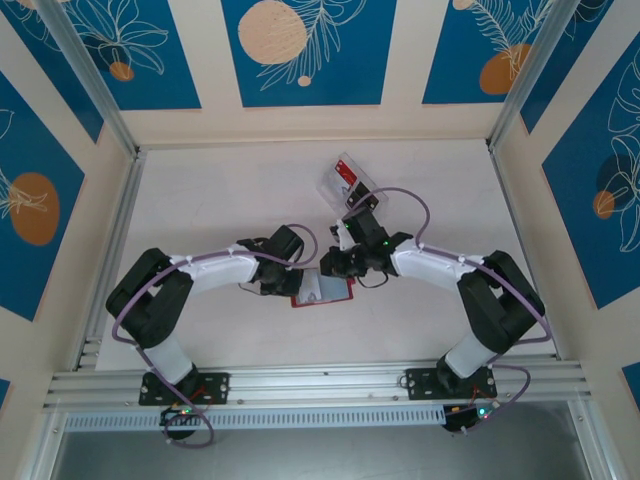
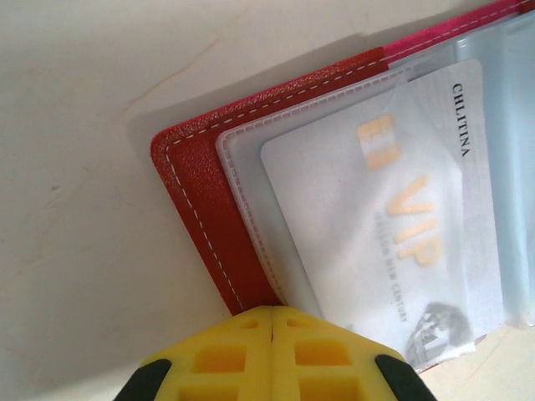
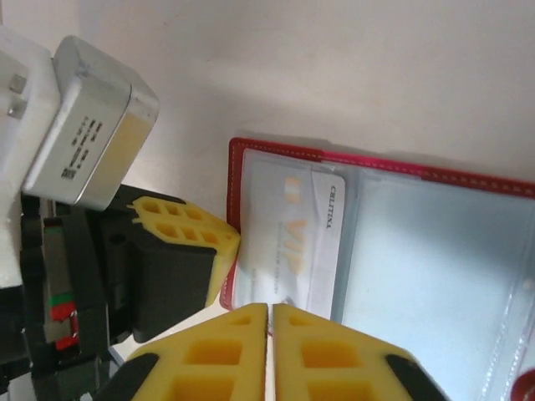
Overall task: Put the credit cards into the card holder
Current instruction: Insert the credit card into the card slot.
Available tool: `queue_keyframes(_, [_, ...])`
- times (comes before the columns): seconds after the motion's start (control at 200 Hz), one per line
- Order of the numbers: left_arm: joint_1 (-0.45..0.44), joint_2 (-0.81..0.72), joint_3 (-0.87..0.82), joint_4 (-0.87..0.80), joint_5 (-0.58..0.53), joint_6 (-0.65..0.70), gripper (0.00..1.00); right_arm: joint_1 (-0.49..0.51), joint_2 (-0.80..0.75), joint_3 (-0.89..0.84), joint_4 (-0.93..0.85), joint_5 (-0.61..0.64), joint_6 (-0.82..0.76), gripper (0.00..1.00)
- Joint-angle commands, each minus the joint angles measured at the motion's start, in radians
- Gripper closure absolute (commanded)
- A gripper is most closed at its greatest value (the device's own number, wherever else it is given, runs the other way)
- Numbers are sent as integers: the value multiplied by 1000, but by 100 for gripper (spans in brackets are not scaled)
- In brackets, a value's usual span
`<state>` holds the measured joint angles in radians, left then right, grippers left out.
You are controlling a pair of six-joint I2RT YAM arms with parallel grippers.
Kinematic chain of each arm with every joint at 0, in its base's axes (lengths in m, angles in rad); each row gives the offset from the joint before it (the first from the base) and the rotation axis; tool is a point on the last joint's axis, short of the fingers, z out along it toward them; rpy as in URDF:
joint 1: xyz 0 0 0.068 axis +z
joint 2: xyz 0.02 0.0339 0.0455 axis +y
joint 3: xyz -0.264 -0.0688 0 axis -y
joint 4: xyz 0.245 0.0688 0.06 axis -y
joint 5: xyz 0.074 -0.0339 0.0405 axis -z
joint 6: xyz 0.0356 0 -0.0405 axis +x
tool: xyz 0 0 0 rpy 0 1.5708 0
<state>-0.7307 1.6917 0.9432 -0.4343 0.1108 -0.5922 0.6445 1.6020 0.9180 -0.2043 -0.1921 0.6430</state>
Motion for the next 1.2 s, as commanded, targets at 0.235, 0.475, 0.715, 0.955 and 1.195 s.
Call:
queue_keyframes(0.235, [-12, 22, -40, 37, -3, -4, 100, 79, 166, 110, -167, 123, -47, 100])
queue_keyframes(0.475, [-11, 27, -41, 46, 3, -6, 100, 106, 201, 112, -152, 122, -31, 100])
queue_keyframes(0.715, [-12, 21, -43, 46, 3, -6, 100, 110, 248, 108, -45, 13, 15, 100])
queue_keyframes(0.955, [-15, 11, -43, 36, -5, -4, 100, 83, 178, 61, 33, -18, 26, 100])
queue_keyframes(1.195, [-15, 13, -55, 44, -11, -9, 100, 32, 63, 142, -244, 151, -96, 100])
